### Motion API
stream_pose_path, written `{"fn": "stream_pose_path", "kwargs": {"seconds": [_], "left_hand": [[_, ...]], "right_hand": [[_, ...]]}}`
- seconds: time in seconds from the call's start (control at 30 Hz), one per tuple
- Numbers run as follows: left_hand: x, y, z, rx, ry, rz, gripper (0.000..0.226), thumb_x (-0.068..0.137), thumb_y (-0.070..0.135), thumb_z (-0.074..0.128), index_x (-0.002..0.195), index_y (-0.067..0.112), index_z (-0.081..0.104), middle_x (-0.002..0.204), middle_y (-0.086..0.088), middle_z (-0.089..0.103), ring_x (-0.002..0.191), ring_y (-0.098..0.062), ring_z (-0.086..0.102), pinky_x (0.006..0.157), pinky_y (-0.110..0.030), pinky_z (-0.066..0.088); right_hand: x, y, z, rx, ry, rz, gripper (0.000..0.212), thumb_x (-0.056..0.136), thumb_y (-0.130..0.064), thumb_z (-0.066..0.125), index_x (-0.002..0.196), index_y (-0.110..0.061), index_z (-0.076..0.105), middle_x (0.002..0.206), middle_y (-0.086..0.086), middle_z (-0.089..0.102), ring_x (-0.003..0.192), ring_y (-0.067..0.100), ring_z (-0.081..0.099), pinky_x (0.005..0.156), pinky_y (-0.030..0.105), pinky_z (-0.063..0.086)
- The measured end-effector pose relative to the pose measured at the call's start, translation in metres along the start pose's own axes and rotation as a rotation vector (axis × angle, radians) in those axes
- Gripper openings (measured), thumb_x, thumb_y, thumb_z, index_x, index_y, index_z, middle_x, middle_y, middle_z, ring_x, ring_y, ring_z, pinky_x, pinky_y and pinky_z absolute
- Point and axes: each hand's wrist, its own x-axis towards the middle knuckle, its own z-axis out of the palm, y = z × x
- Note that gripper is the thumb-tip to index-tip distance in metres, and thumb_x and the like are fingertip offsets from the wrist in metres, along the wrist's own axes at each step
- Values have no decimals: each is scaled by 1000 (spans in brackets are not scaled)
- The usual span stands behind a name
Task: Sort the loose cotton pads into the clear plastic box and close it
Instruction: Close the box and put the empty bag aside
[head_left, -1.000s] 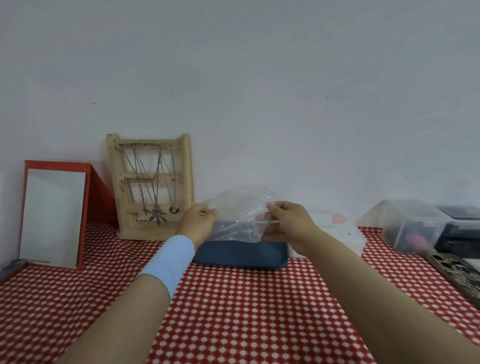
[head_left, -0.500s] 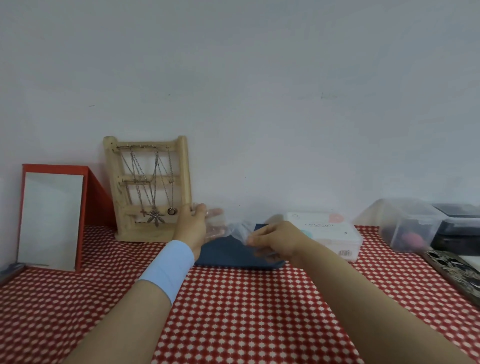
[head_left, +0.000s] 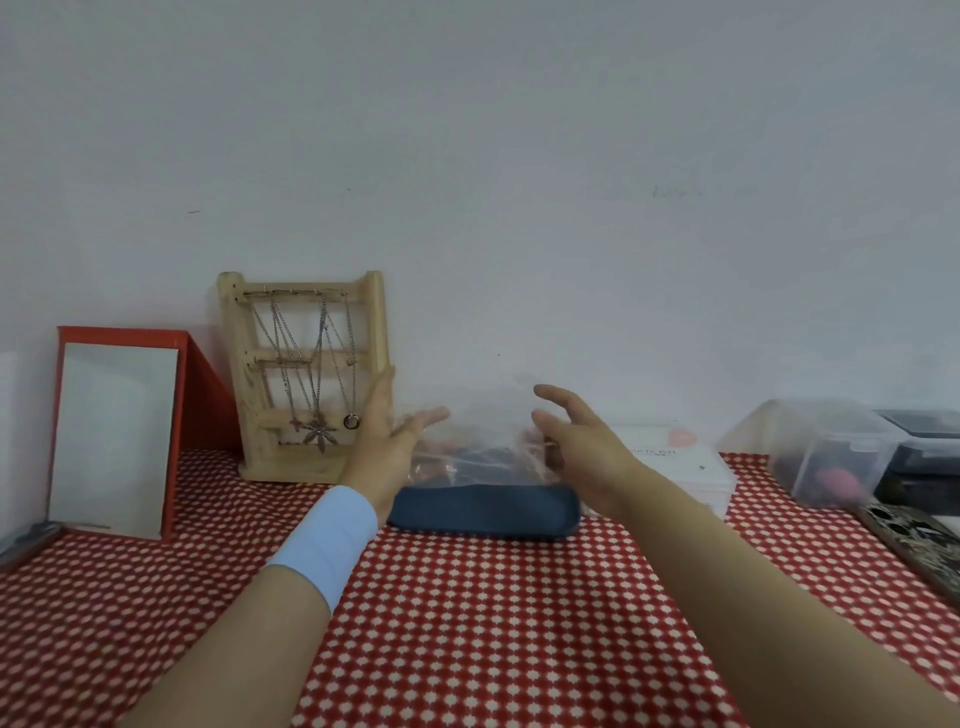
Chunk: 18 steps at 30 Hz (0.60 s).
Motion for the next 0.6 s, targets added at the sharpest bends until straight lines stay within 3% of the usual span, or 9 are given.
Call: {"fn": "stream_pose_path", "kwargs": {"seconds": [0.07, 0.13, 0.2, 0.3, 0.37, 0.47, 0.53, 0.6], "left_hand": [[1, -1, -7, 130, -84, 12, 55, 101, 26, 58, 151, 40, 38, 114, 37, 62, 124, -2, 56, 95, -30, 54], [4, 1, -17, 296, -100, 16, 47, 98, 34, 62, 143, 35, 50, 119, 23, 65, 106, 6, 62, 86, -18, 51], [9, 5, -25, 440, -79, -7, 40, 92, 36, 71, 130, 29, 62, 115, 15, 64, 95, 3, 60, 76, -13, 46], [19, 8, -29, 658, -86, 33, 16, 91, 36, 71, 99, 22, 73, 99, 16, 67, 91, 1, 58, 84, -24, 48], [25, 10, -29, 691, -90, 45, 23, 95, 40, 64, 87, 20, 71, 93, 9, 67, 90, -10, 60, 80, -30, 46], [31, 10, -23, 591, -77, 20, 32, 101, 40, 53, 96, 11, 65, 97, -9, 67, 89, -23, 64, 74, -33, 47], [38, 2, -21, 648, -53, 4, 32, 103, 41, 48, 104, 11, 58, 102, -6, 66, 81, -26, 69, 70, -32, 53], [43, -8, -20, 673, -54, -83, 27, 103, 43, 48, 116, 19, 49, 111, 1, 59, 64, -22, 68, 55, -24, 51]], "right_hand": [[4, 1, -5, -106, 42, -102, 40, 99, -11, 62, 137, -24, 61, 96, 5, 70, 84, 21, 66, 73, 30, 59], [4, 1, -11, -224, 19, -120, 40, 94, -11, 70, 132, -20, 66, 104, 0, 72, 95, 15, 71, 84, 27, 60], [4, -3, -15, -435, 56, -137, 34, 90, -15, 75, 124, -20, 71, 108, -2, 73, 98, 9, 68, 77, 16, 56], [10, -8, -15, -550, 114, -159, 10, 91, -15, 74, 100, -14, 78, 101, -6, 73, 89, 2, 64, 71, 12, 51], [14, -12, -11, -496, 141, -142, 8, 92, -18, 72, 94, -12, 76, 100, -4, 73, 89, 8, 64, 75, 20, 53], [24, -13, -2, -335, 121, -46, 14, 98, -18, 63, 102, -6, 69, 97, 7, 73, 80, 19, 65, 74, 35, 58], [31, -7, 5, -327, 114, 3, 13, 99, -12, 57, 110, -8, 63, 81, 8, 67, 59, 17, 58, 56, 32, 55], [38, 1, 12, -408, 144, 30, 20, 97, -8, 56, 116, -13, 60, 79, 8, 62, 57, 17, 54, 49, 28, 54]]}}
